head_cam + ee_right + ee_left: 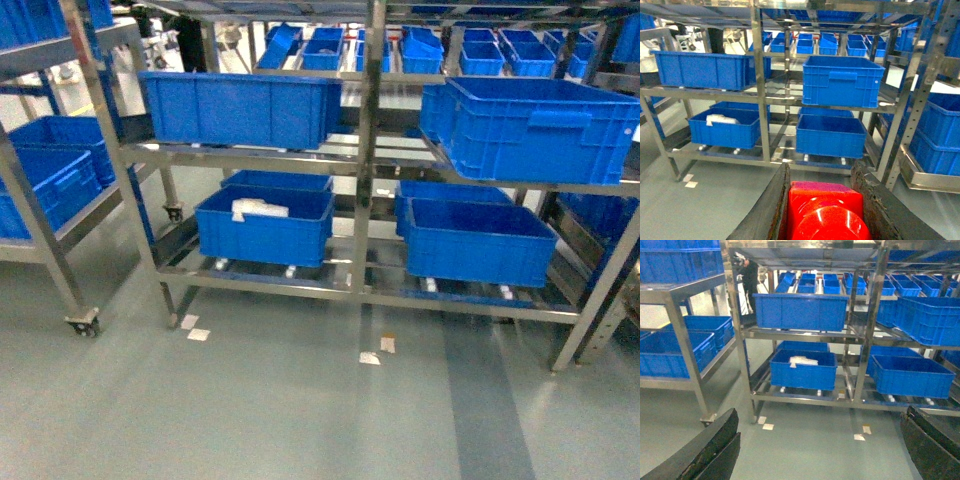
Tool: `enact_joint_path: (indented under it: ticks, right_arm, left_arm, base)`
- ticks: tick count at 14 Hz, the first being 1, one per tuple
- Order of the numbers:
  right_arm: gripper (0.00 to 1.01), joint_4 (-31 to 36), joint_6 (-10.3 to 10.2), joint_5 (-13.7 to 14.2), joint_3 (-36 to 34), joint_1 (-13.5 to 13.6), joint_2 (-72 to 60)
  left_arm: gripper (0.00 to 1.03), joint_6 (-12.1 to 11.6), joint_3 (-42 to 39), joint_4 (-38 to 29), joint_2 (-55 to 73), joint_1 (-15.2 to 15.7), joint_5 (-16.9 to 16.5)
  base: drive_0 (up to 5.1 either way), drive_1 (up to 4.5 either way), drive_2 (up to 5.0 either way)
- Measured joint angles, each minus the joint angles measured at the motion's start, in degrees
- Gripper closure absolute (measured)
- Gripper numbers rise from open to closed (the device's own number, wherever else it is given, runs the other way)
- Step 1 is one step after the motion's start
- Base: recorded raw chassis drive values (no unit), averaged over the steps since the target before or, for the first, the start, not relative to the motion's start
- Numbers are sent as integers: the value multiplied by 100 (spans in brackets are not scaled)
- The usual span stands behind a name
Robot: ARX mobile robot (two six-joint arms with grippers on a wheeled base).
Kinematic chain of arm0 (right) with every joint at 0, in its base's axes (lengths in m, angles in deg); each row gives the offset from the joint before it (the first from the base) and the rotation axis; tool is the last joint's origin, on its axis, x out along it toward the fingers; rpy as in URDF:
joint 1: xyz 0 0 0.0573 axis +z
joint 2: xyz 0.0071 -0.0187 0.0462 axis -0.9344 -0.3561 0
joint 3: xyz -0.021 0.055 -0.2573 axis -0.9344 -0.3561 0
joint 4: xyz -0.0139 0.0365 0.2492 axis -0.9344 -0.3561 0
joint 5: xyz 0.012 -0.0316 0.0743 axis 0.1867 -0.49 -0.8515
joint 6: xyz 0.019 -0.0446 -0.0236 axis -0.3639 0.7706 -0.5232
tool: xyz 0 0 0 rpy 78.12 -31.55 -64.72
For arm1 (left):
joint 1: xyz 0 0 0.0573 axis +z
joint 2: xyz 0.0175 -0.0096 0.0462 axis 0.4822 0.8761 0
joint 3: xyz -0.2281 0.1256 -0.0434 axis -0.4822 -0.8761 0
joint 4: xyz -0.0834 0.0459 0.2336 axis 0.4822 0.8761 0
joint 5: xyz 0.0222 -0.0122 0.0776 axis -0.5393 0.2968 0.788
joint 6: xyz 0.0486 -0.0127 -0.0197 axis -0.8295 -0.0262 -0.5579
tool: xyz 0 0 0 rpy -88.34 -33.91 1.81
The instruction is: Pick red block from blue box to shelf
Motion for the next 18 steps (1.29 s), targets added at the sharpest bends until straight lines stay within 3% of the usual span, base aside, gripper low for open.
enact_joint_path:
  ticks: [11,18]
  right_arm:
    - [72,-9,0,0,0,0,0]
    - [72,9,0,0,0,0,0]
  left_arm:
    - [5,0,0,2,0,-11,-4]
    - [5,0,0,9,0,-4,2]
  base:
    - [-152,-152,-152]
    - [-5,391,-401]
